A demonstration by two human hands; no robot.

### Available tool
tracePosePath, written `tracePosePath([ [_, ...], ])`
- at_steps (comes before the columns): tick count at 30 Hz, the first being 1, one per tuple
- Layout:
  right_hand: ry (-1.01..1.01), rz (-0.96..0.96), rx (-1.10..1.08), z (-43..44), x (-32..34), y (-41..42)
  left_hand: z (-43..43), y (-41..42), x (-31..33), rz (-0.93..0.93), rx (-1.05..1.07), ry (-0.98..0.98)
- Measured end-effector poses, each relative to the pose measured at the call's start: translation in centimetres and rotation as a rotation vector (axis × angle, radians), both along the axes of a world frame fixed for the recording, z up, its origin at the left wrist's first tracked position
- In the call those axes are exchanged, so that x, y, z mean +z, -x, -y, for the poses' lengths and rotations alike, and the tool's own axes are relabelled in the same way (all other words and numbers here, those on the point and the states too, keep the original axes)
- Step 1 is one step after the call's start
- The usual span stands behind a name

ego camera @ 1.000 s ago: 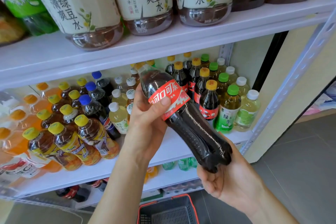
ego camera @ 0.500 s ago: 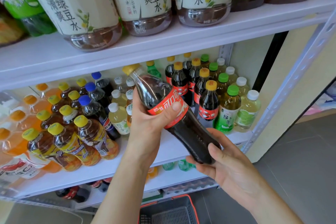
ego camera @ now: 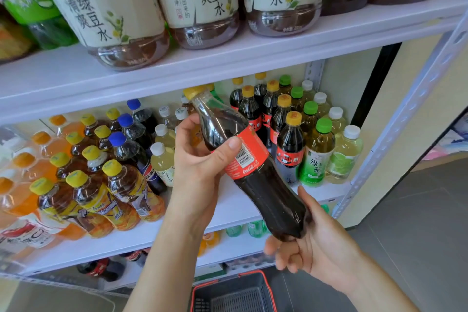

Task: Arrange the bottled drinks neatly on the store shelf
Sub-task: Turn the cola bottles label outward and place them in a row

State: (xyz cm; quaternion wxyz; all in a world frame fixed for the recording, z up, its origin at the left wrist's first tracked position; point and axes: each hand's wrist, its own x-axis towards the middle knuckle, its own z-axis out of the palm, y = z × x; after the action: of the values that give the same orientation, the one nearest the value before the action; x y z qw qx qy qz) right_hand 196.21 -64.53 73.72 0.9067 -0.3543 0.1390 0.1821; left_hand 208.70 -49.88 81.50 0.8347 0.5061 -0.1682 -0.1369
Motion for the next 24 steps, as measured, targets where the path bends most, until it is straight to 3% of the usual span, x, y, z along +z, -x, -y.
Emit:
tracePosePath([
  [5, 0.138, 0.067, -0.284, 0.2, -0.6, -0.1, 0.4, 0.4, 0.4, 0.062, 0.069, -0.078],
  [9, 0.188, 0.162, -0.332, 0.8, -0.9, 0.1, 0.5, 0.6, 0.3, 0.081, 0.117, -0.126],
  [13, 0.26, 0.192, -0.4, 0.8, -1.7, 0.0, 0.4, 0.2, 0.4, 0.134, 0.005, -0.2],
  [19, 0.755, 0.166, -0.489, -0.5, -2.4, 0.0, 0.0, -0.2, 1.1, 0.193, -0.059, -0.488],
  [24, 1.297, 0.275, -0.707, -1.3, -2.9, 0.1, 0.0, -0.4, 1.0, 0.165, 0.04, -0.558],
])
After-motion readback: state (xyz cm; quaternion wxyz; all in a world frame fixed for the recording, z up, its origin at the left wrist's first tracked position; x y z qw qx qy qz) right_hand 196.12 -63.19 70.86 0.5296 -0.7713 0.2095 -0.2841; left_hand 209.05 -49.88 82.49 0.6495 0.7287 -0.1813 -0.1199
